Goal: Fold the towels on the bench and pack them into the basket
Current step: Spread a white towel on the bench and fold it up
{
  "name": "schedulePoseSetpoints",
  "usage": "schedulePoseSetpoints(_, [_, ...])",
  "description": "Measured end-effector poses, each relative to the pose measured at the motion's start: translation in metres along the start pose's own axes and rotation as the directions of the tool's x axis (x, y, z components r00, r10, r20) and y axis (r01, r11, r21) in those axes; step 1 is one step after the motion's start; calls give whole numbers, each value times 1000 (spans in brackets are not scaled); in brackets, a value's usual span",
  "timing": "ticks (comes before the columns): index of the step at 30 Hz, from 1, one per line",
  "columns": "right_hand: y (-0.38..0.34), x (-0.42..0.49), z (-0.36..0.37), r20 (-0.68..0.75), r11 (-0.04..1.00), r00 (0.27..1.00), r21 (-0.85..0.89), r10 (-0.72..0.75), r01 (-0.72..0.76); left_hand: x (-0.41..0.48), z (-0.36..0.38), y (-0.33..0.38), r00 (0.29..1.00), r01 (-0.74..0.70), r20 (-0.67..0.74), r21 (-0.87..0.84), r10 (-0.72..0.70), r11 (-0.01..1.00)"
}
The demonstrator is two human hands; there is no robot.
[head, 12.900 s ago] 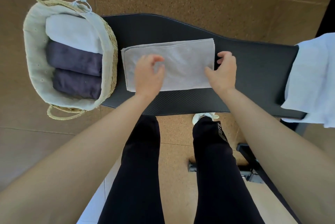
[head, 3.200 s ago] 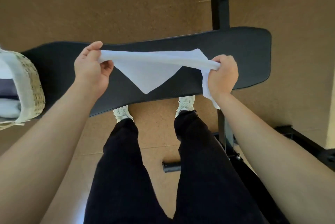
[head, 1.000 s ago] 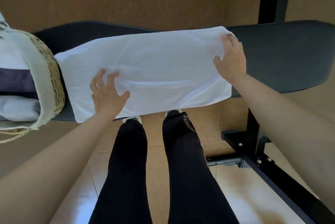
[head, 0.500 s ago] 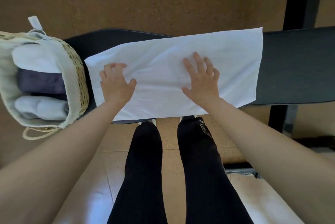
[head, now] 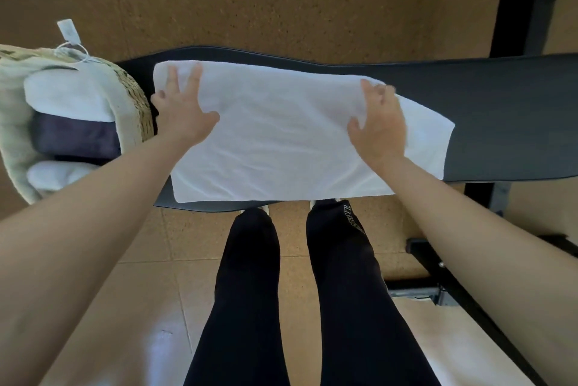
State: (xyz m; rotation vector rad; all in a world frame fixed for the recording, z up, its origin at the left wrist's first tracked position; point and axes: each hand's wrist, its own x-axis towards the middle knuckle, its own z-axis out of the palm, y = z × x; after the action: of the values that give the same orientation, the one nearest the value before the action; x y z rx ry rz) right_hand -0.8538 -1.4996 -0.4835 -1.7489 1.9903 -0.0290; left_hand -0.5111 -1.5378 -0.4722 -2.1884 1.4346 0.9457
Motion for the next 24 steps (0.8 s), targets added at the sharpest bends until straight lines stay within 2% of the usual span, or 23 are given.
schedulePoseSetpoints(2, [21, 16, -9, -6, 991, 996, -100, 90, -90, 2, -1, 2, 1000, 15, -24, -12, -16, 1000])
schedulePoseSetpoints(5, [47, 37, -16, 124, 965, 978, -224, 166, -135, 6, -1, 7, 999, 38, -37, 7, -38, 999])
schedulePoseSetpoints(10, [57, 71, -26, 235, 967, 958, -230, 162, -107, 17, -3, 11, 998, 46, -40, 48, -44, 998])
schedulePoseSetpoints(16, [59, 89, -36, 264, 959, 946, -258, 186, -116, 42, -23, 13, 997, 75, -31, 80, -72, 994])
schedulePoseSetpoints(20, [63, 83, -37, 237, 976, 958, -187, 159, -116, 54, -43, 29, 991, 132, 15, 112, -135, 985])
schedulePoseSetpoints(22, [66, 75, -38, 178, 985, 975, -126, 136, -115, 51, -44, 38, 991, 131, -29, 150, -128, 980])
schedulePoseSetpoints(24, [69, 64, -41, 83, 988, 987, -69, 141, -135, 36, -35, 51, 991, 56, -125, 153, -37, 987])
